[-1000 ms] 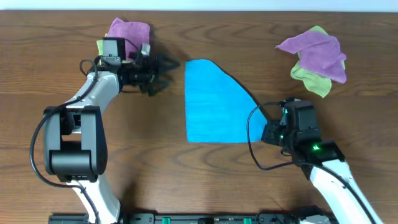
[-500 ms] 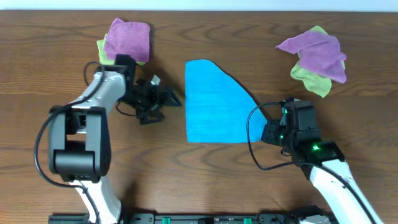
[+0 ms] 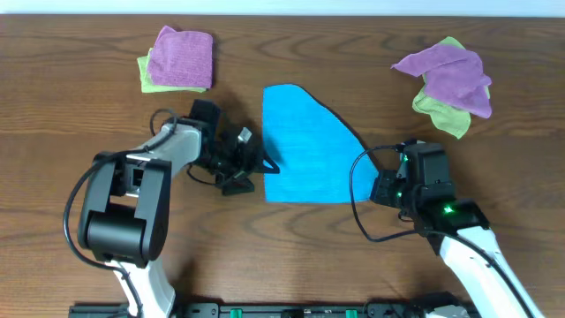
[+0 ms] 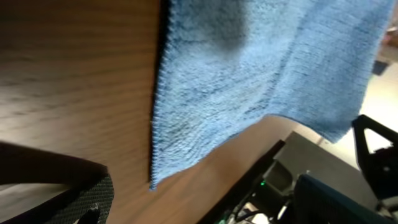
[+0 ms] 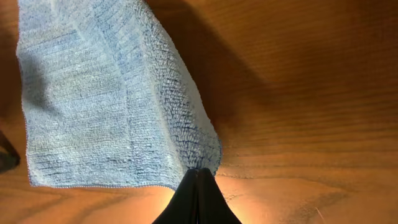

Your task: Fold the cloth

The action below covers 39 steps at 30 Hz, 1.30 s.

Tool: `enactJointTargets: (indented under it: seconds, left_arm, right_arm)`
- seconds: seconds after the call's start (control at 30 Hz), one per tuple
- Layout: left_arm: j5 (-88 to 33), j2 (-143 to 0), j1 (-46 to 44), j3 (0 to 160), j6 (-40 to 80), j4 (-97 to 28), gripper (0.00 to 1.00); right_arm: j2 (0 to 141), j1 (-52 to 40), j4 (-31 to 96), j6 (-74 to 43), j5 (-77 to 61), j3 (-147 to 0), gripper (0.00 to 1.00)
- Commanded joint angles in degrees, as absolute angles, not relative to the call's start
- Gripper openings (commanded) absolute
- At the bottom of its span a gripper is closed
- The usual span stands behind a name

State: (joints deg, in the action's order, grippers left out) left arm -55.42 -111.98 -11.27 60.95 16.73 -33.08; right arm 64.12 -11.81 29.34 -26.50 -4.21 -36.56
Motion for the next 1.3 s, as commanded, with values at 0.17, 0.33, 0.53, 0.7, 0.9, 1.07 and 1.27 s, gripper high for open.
enactJointTargets:
  seconds: [0.17,0.33,0.53,0.7,0.9,1.07,1.27]
  left_arm:
    - [-53.17,-113.45,-17.02,53.15,26.2,-22.09,0.95]
    - [-50.96,-113.45,-19.18,51.57,30.87,-15.49,0.85]
    - [-50.85,-113.45,-19.14,51.57,32.01,-13.23,0.06]
    - [-52.95,-113.4,-18.72,52.27,32.23,-13.28,0.06]
    - [-54.0,-107.68,-15.99,57.54,31.92,-18.24,0.06]
    - [-51.57,-99.53,-14.02,65.34,31.99,-25.47,0.06]
    - [-47.4,-96.29,-13.98,72.66,35.0,-26.48,0.06]
  right_arm:
    - [64.07,-12.08,29.52,-26.06,-4.67,-36.32,0.01]
    - [64.07,-12.08,29.56,-26.06,-4.97,-36.32,0.01]
    - [64.07,-12.08,29.58,-26.04,-4.95,-36.32,0.02]
    - [64.1,-12.08,29.56,-25.74,-4.95,-36.32,0.01]
    - [63.86,-12.08,29.1,-24.56,-5.28,-36.49,0.01]
    - [62.19,-12.08,26.61,-24.58,-8.93,-39.4,0.01]
    - [62.33,-12.08,23.68,-22.48,-8.58,-45.8,0.01]
